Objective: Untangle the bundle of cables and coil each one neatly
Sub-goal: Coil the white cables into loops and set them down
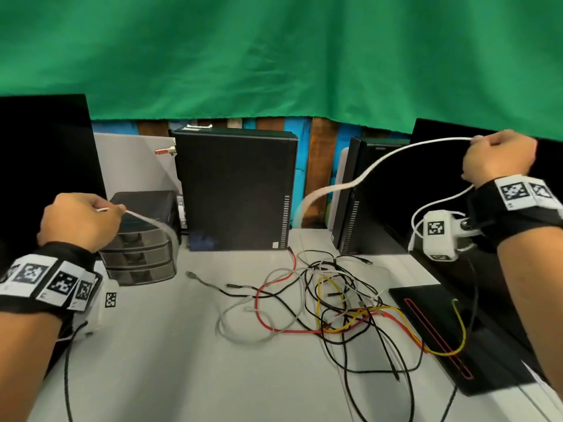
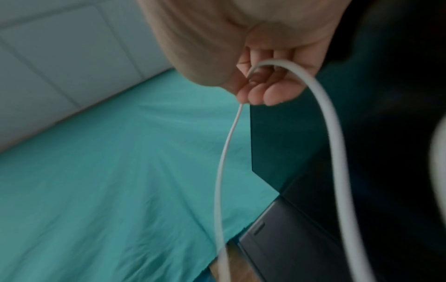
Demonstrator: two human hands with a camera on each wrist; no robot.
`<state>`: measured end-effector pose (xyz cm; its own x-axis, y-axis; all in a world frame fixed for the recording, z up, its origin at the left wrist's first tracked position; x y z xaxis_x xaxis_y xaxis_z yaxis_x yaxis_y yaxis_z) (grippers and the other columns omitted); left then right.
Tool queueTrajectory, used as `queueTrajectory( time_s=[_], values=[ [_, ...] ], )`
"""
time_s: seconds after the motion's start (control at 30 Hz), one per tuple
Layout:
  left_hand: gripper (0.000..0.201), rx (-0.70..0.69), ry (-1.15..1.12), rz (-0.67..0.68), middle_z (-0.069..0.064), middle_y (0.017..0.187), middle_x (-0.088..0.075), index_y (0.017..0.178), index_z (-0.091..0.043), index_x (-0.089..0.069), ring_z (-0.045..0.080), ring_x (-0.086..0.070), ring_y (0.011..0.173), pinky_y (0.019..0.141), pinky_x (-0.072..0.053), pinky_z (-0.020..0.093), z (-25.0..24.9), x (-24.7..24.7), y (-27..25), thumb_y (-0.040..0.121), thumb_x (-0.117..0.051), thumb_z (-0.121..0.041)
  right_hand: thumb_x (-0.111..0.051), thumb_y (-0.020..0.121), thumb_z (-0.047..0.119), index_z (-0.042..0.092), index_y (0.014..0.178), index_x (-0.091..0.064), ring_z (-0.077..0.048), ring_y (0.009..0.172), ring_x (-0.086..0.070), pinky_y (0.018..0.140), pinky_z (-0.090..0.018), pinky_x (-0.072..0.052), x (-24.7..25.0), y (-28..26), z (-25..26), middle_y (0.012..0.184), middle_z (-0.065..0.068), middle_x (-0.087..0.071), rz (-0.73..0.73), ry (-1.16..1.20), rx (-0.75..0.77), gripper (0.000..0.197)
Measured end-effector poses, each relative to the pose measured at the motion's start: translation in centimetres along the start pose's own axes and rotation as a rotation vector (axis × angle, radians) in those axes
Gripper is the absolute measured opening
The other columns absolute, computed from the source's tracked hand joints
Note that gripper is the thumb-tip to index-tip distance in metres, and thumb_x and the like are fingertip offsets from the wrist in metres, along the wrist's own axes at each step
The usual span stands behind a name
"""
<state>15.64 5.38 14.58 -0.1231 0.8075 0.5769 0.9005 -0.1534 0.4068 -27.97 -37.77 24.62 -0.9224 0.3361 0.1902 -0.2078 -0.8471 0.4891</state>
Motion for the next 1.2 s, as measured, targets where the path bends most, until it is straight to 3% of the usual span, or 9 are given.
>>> queueTrajectory(
  time_s=[0.2,0.37,0.47,0.53,0.67,0.8,0.93,1.1,1.2],
  values=[
    [0.024,-0.064,-0.339,0.200,0.005,0.076,-0.065,0.078,-0.015,-0.070,0.020,-0.060,0.073,0.065,-0.044,0.027,-3.6,-1.7,-1.4,0.093,-0.069,-0.034,-0.060,0.067,0.051,0.027,0.065,-0.067,-0.032,0.065,-0.070,0.071,-0.055,-0.061,-2.0,-1.9,1.9,0.070,-0.008,-0.071,0.188,0.039,0.088,0.025],
    [0.030,-0.108,-0.567,0.375,-0.004,0.062,-0.048,0.077,-0.021,-0.064,0.009,-0.035,0.049,0.042,-0.027,0.018,-10.5,-1.1,-1.3,0.099,-0.057,-0.040,-0.068,0.079,0.039,0.026,0.063,-0.069,-0.025,0.072,-0.069,0.079,-0.048,-0.060,-3.6,-4.9,4.0,0.066,0.002,-0.069,0.343,-0.029,0.119,0.020],
    [0.026,-0.256,-0.623,0.443,-0.006,0.057,-0.044,0.082,-0.020,-0.069,0.007,-0.030,0.045,0.040,-0.021,0.018,-15.1,-0.4,-2.0,0.097,-0.061,-0.040,-0.075,0.082,0.039,0.024,0.089,-0.070,-0.026,0.092,-0.069,0.088,-0.038,-0.055,-4.4,-7.5,5.5,0.084,0.001,-0.069,0.471,-0.188,0.188,0.017],
    [0.025,-0.348,-0.643,0.482,-0.010,0.051,-0.043,0.083,-0.019,-0.072,0.004,-0.030,0.041,0.038,-0.022,0.016,-18.1,-0.5,-3.0,0.095,-0.064,-0.040,-0.076,0.085,0.041,0.021,0.115,-0.067,-0.016,0.098,-0.066,0.090,-0.030,-0.050,-5.1,-10.6,7.6,0.101,0.001,-0.069,0.622,-0.110,0.240,0.037],
    [0.022,-0.472,-0.651,0.538,-0.015,0.039,-0.042,0.086,-0.012,-0.072,0.000,-0.033,0.034,0.037,-0.025,0.011,-22.6,-1.6,-5.7,0.094,-0.067,-0.032,-0.062,0.096,0.035,0.011,0.132,-0.058,-0.007,0.097,-0.066,0.070,-0.009,-0.048,-6.8,-18.0,12.9,0.112,-0.003,-0.069,0.920,0.333,0.189,0.043],
    [0.027,-0.494,-0.667,0.562,-0.014,0.038,-0.041,0.074,-0.015,-0.064,0.000,-0.033,0.033,0.037,-0.026,0.014,-22.8,-2.4,-7.0,0.097,-0.063,-0.029,-0.050,0.104,0.029,0.006,0.097,-0.062,-0.014,0.049,-0.050,0.046,-0.022,-0.044,-8.2,-20.9,13.5,0.059,0.000,-0.049,1.141,0.412,0.129,0.026],
    [0.035,-0.337,-0.701,0.730,-0.010,0.048,-0.030,0.076,-0.016,-0.062,0.007,-0.022,0.040,0.038,-0.019,0.018,-18.0,-3.3,-6.4,0.101,-0.052,-0.038,-0.052,0.102,0.026,0.015,0.070,-0.061,-0.006,0.039,-0.022,0.037,-0.019,-0.018,-7.9,-17.9,10.3,0.050,0.005,-0.028,0.905,0.415,0.130,0.035],
    [0.037,-0.229,-0.622,0.841,-0.007,0.055,-0.029,0.079,-0.017,-0.068,0.010,-0.024,0.049,0.043,-0.025,0.021,-10.9,-4.1,-6.4,0.101,-0.049,-0.040,-0.051,0.103,0.027,0.012,0.070,-0.060,-0.012,0.037,-0.025,0.037,-0.022,-0.021,-7.8,-13.8,2.0,0.048,0.000,-0.028,0.676,0.234,-0.103,0.037],
    [0.037,-0.180,-0.577,0.852,-0.003,0.058,-0.031,0.086,-0.010,-0.067,0.011,-0.029,0.050,0.047,-0.029,0.024,-8.7,-4.4,-7.5,0.099,-0.050,-0.039,-0.052,0.103,0.021,0.005,0.078,-0.064,-0.019,0.049,-0.038,0.040,-0.024,-0.037,-8.9,-14.4,-1.5,0.057,-0.011,-0.043,0.806,-0.021,-0.226,0.032]
  ],
)
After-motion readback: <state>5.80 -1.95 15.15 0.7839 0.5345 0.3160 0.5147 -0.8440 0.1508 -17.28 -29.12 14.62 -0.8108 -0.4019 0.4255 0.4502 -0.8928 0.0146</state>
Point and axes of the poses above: each hand's wrist, its own y-axis towards the middle knuckle, its own x-axis out of the back of the hand, z = x × y, the point moved 3 cm from there along y, towards the middle knuckle
